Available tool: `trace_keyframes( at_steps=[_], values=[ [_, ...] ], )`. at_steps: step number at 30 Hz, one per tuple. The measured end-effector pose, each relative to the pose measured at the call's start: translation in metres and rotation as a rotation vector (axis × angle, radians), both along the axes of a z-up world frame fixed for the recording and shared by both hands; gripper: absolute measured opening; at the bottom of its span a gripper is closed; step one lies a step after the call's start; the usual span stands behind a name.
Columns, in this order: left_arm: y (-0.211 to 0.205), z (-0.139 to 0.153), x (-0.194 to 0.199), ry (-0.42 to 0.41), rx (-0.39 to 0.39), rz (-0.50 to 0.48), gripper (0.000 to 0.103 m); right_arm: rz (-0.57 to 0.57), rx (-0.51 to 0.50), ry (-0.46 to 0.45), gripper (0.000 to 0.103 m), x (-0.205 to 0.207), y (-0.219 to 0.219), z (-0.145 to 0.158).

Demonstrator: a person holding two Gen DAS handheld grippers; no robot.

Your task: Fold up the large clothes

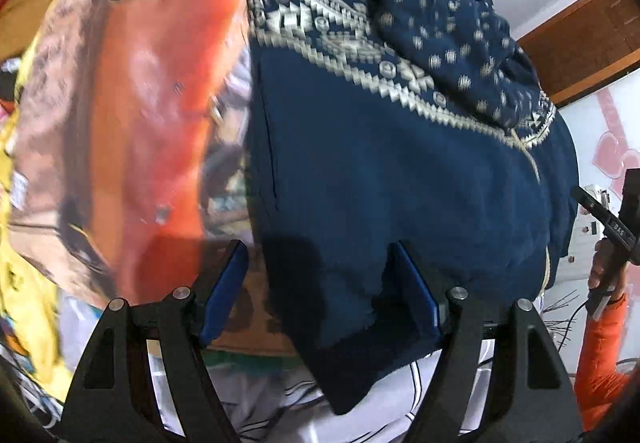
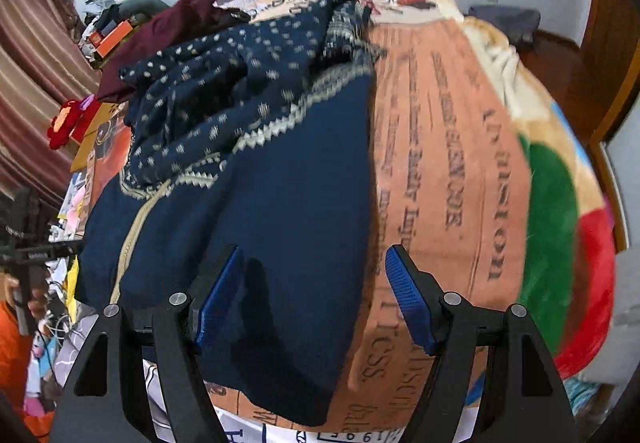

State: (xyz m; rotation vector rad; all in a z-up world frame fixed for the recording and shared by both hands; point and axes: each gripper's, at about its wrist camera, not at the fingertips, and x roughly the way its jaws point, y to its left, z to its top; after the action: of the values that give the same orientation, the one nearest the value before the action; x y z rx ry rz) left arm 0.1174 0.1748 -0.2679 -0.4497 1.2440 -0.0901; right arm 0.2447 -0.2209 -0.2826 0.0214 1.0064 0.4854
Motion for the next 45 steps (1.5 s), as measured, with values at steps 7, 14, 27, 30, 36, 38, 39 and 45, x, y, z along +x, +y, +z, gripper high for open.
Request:
trace_keyframes(
  at_steps=[7, 14, 27, 30, 36, 38, 39, 45],
  values=[
    [-0.013, 0.010, -0.002, -0.063, -0.046, -0.005, 0.063, 0.076, -0.025, -0.051, 0.039, -0.016, 0.019, 0.000],
    [-0.038, 0.042, 0.003, -0.147, 0.056, -0.051, 0.013, 0.054, 0.058, -0.082, 0.008, -0.003, 0.018, 0.019],
    [-0.001, 0.173, 0.053, -0.505, 0.040, 0.028, 0.009, 0.077, 0.121, -0.336, 0.007, 0.046, 0.043, 0.122],
    [0.013, 0.179, 0.080, -0.527, 0.072, 0.078, 0.009, 0.021, 0.164, -0.333, 0.007, 0.075, 0.039, 0.129],
    [0.049, 0.128, 0.135, -0.428, 0.050, 0.187, 0.010, -0.045, 0.186, -0.236, 0.008, 0.140, 0.042, 0.097],
    [0.056, 0.096, 0.158, -0.354, 0.052, 0.210, 0.011, -0.041, 0.150, -0.203, 0.008, 0.156, 0.050, 0.079],
    [0.058, 0.081, 0.167, -0.323, 0.054, 0.218, 0.011, -0.041, 0.122, -0.189, 0.008, 0.163, 0.055, 0.068],
    [0.054, 0.027, 0.191, -0.209, 0.108, 0.217, 0.032, -0.031, 0.046, -0.123, 0.010, 0.192, 0.062, 0.025]
  ],
)
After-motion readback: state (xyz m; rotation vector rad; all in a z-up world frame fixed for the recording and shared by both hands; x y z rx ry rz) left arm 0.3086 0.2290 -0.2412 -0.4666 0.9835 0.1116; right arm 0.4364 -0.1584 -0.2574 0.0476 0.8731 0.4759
